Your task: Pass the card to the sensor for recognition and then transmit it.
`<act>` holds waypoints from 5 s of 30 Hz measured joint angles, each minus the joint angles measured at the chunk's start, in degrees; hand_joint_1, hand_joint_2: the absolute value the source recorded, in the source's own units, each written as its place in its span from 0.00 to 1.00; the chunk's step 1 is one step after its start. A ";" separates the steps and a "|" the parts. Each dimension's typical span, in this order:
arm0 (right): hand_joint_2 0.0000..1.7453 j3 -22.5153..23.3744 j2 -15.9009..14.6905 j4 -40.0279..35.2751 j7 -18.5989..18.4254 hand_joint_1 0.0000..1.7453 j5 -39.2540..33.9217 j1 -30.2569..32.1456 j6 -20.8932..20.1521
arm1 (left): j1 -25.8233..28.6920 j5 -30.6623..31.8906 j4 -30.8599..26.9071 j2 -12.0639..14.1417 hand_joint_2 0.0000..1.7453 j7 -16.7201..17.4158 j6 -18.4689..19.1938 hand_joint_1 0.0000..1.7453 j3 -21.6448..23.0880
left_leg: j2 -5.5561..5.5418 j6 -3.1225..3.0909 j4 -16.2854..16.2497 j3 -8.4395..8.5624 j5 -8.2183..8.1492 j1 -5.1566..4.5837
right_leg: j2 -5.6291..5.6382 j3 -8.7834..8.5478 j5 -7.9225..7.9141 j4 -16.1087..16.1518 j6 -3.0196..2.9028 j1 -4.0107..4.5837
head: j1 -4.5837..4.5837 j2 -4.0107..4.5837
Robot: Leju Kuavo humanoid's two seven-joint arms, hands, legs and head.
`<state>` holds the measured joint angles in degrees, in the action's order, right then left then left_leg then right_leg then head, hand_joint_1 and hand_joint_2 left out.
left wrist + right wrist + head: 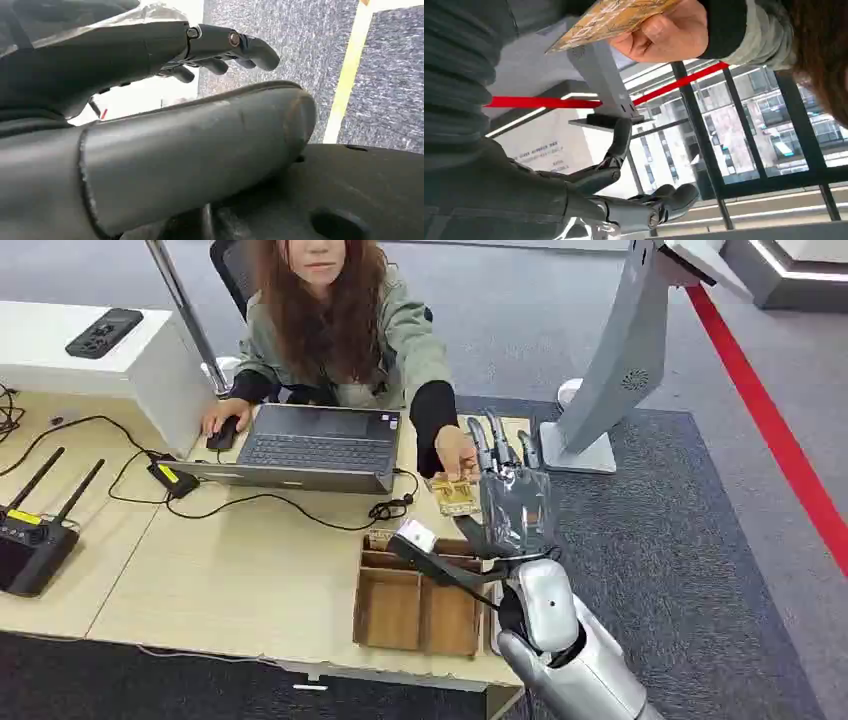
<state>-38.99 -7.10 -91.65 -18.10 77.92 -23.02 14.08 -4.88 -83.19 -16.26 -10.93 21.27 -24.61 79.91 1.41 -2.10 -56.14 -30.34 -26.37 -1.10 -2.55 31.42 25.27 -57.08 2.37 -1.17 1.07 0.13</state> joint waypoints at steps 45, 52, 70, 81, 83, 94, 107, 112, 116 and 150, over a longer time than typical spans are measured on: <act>1.00 5.18 -3.06 -1.84 -1.68 1.00 -10.93 4.63 4.24 | -0.15 1.83 -0.17 -0.20 0.00 -6.69 -0.04 0.00 0.00 | 0.02 0.00 -0.01 0.02 -0.02 -0.01 | 0.01 0.06 -0.01 0.05 0.01 0.00 | 0.00 0.00; 1.00 9.99 -6.69 -0.90 -1.68 1.00 -11.21 11.85 5.44 | 0.01 -0.90 -0.17 -0.20 0.00 -8.26 -0.04 0.00 -0.02 | 0.00 0.00 -0.01 0.01 -0.04 0.00 | 0.01 0.07 0.00 0.06 0.01 0.01 | 0.00 0.00; 1.00 12.52 -9.36 6.45 -1.66 1.00 -15.63 21.82 10.82 | 0.20 -4.44 -0.17 -0.20 0.00 -10.36 -0.04 0.00 0.00 | 0.00 0.02 -0.01 -0.01 -0.05 0.04 | 0.04 0.06 0.00 0.06 0.01 0.03 | 0.00 0.00; 1.00 9.42 -7.91 8.55 -1.66 1.00 -16.20 21.81 11.23 | 0.19 -4.44 -0.17 -0.17 0.00 -10.49 -0.04 0.00 0.02 | 0.01 0.02 -0.01 -0.01 -0.05 0.07 | 0.04 0.04 0.00 0.06 0.01 0.07 | 0.00 0.00; 1.00 8.79 -7.76 8.98 -1.66 1.00 -16.24 21.62 11.41 | 0.17 -4.42 -0.55 -0.20 0.00 -10.51 -0.04 0.00 0.17 | 0.01 0.02 -0.01 0.00 -0.05 0.08 | 0.04 0.05 0.00 0.06 0.01 0.08 | -0.02 0.00; 1.00 6.62 -6.84 11.21 -1.73 1.00 -17.22 20.98 11.43 | 0.04 -4.42 -0.59 -0.15 0.00 -10.56 -0.04 0.00 1.11 | 0.02 0.02 -0.01 0.00 -0.05 0.08 | 0.04 0.03 0.00 0.06 0.01 0.07 | -0.02 0.00; 1.00 6.03 -6.84 12.17 -2.30 1.00 -17.86 19.21 11.60 | 0.02 -4.15 -0.59 -0.13 0.00 -10.41 -0.04 0.00 1.18 | 0.03 0.02 -0.01 0.01 -0.05 0.08 | 0.04 0.03 -0.01 0.06 0.00 0.07 | -0.02 0.00; 1.00 6.93 -7.15 9.83 -2.58 1.00 -16.00 18.19 11.63 | -0.10 -2.56 -0.59 -0.13 0.00 -10.41 -0.04 0.00 1.31 | 0.06 0.02 -0.01 0.01 -0.04 0.07 | 0.04 0.02 -0.03 0.06 0.01 0.07 | 0.00 0.00; 1.00 9.01 -7.41 5.18 -2.23 1.00 -13.77 16.52 10.64 | -0.20 -0.79 -0.66 -0.13 0.00 -10.62 -0.04 0.00 1.33 | 0.08 0.01 -0.01 0.03 -0.03 0.07 | 0.05 0.02 -0.04 0.06 0.01 0.07 | -0.02 0.00; 1.00 0.85 11.08 6.84 -3.41 1.00 -13.03 -10.59 1.16 | -0.55 7.91 -3.04 0.26 0.00 -11.69 -3.78 0.00 1.36 | 0.07 0.04 -0.01 -0.07 0.06 0.09 | 0.07 0.05 -0.11 0.04 0.03 0.08 | 0.00 0.00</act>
<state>-38.14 3.98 -84.81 -21.51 64.89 -33.61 15.23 -5.43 -75.28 -19.30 -10.67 9.57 -28.39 81.26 1.49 -2.06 -56.15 -30.41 -26.31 -1.02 -2.48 31.47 25.16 -57.05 2.40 -1.09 1.07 0.13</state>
